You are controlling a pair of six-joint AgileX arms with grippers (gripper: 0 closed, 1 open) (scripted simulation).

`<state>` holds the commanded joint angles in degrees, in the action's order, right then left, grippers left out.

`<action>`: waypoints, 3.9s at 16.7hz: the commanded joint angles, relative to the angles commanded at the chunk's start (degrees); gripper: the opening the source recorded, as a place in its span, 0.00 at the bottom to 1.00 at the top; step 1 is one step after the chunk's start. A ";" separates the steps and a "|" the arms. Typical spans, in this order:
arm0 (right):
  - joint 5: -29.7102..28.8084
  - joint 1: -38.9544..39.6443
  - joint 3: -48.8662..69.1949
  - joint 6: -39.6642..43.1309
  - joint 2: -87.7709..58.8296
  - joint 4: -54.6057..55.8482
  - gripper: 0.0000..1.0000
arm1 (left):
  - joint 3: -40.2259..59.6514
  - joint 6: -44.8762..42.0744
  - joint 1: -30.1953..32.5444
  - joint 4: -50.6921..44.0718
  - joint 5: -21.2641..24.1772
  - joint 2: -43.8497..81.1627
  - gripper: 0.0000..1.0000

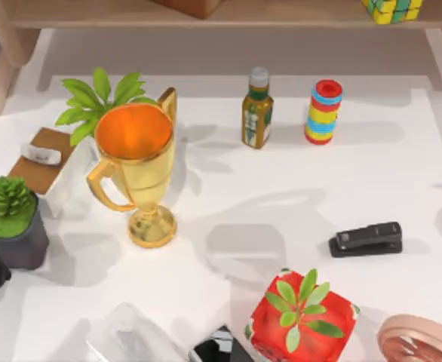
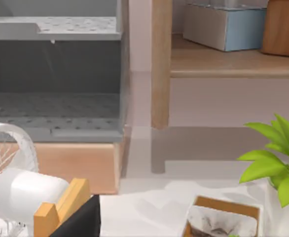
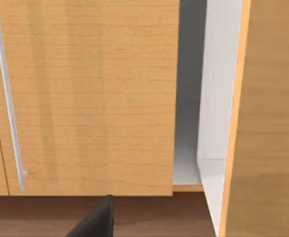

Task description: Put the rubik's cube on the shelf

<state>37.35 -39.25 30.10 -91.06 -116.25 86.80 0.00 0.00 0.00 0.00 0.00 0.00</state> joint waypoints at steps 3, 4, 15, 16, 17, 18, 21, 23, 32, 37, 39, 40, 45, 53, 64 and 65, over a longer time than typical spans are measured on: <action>0.00 0.00 0.00 0.00 0.00 0.00 0.55 | 0.00 0.00 0.00 0.00 0.00 0.00 1.00; 0.00 0.00 0.00 0.00 0.00 0.00 0.47 | 0.00 0.00 0.00 0.00 0.00 0.00 1.00; 0.00 0.00 0.00 0.00 0.00 0.00 0.00 | 0.00 0.00 0.00 0.00 0.00 0.00 1.00; 0.00 0.00 0.00 0.00 0.00 0.00 0.00 | 0.00 0.00 0.00 0.00 0.00 0.00 1.00; 0.00 0.00 0.00 0.00 0.00 0.00 0.00 | 0.00 0.00 0.00 0.00 0.00 0.00 1.00; 0.00 0.00 0.00 0.00 0.00 0.00 0.00 | 0.00 0.00 0.00 0.00 0.00 0.00 1.00; -0.97 0.70 0.89 0.66 -1.26 -1.36 0.00 | 0.00 0.00 0.00 0.00 0.00 0.00 1.00; -2.62 2.31 3.73 0.64 -2.48 -3.33 0.00 | 0.00 0.00 0.00 0.00 0.00 0.00 1.00; -6.66 6.19 12.28 0.98 -5.81 -8.23 0.00 | 0.00 0.00 0.00 0.00 0.00 0.00 1.00; -8.84 8.32 18.93 0.58 -9.09 -11.79 0.00 | 0.00 0.00 0.00 0.00 0.00 0.00 1.00; -10.33 9.75 23.65 0.78 -10.92 -14.23 0.00 | 0.00 0.00 0.00 0.00 0.00 0.00 1.00; -10.95 10.38 25.25 0.85 -11.58 -15.25 0.00 | 0.00 0.00 0.00 0.00 0.00 0.00 1.00; -11.49 10.66 26.37 1.03 -11.98 -16.32 0.00 | 0.00 0.00 0.00 0.00 0.00 0.00 1.00; -14.36 13.60 39.81 0.97 -18.18 -23.36 0.00 | 0.00 0.00 0.00 0.00 0.00 0.00 1.00; -15.24 14.32 42.71 1.03 -19.48 -25.20 0.38 | 0.00 0.00 0.00 0.00 0.00 0.00 1.00; -15.24 14.32 42.71 1.03 -19.48 -25.20 0.45 | 0.00 0.00 0.00 0.00 0.00 0.00 1.00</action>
<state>22.12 -24.93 72.81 -90.03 -135.73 61.60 0.00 0.00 0.00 0.00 0.00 0.00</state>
